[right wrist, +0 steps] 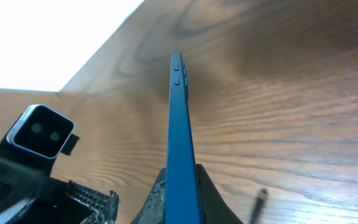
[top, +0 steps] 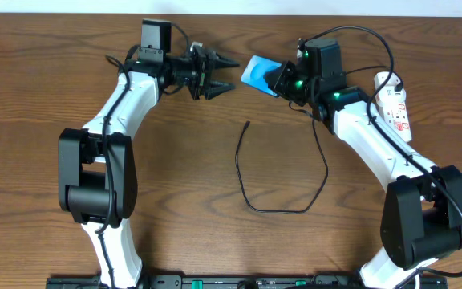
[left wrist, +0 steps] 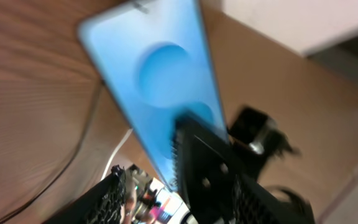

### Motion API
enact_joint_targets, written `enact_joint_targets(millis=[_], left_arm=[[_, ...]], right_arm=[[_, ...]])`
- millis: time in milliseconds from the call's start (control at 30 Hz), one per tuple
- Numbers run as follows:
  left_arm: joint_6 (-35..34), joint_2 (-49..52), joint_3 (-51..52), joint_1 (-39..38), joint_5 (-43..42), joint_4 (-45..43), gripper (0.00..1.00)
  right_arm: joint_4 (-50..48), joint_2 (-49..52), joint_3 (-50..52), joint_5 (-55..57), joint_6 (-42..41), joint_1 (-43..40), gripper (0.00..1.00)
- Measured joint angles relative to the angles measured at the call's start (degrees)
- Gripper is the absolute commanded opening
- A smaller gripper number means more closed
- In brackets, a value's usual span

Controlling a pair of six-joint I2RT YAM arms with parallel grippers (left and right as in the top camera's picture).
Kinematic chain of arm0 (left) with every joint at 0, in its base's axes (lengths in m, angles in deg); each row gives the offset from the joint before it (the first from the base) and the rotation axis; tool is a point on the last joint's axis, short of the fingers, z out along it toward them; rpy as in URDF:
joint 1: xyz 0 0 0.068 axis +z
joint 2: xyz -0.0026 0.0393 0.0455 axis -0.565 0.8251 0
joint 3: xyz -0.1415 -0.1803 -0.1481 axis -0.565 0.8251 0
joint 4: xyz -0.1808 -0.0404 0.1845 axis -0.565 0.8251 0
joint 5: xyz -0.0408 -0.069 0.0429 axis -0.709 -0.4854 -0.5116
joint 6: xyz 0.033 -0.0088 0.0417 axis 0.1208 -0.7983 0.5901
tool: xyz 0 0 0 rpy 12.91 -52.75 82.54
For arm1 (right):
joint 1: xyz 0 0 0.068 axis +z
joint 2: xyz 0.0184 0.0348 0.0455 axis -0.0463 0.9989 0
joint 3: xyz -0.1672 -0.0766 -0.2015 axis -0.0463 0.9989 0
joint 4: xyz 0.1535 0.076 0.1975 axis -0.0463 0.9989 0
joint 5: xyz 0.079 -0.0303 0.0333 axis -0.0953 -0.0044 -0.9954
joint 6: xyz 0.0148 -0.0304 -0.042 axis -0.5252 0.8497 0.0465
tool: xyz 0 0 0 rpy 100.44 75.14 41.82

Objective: Plug charger to phone and switch on socket
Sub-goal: 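Open the left gripper and pull it back from the phone, then move the left gripper back and close it on the phone's edge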

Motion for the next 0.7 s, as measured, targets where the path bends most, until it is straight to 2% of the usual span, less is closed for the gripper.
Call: enact_joint_targets(millis=[133, 300, 700], left_arm=[[-0.1, 0.0, 0.0, 0.0, -4.6, -5.2, 0.55], [-0.2, 0.0, 0.0, 0.0, -7.4, -6.4, 0.55], [-7.1, 0.0, 0.0, 0.0, -3.1, -7.8, 0.55]], right_arm=[[-4.8, 0.0, 0.0, -0.2, -5.7, 0.0, 0.01], [-12.3, 0.0, 0.0, -0.3, -11.2, 0.0, 0.01], [-16.4, 0.0, 0.0, 0.7, -25.9, 1.7, 0.01]])
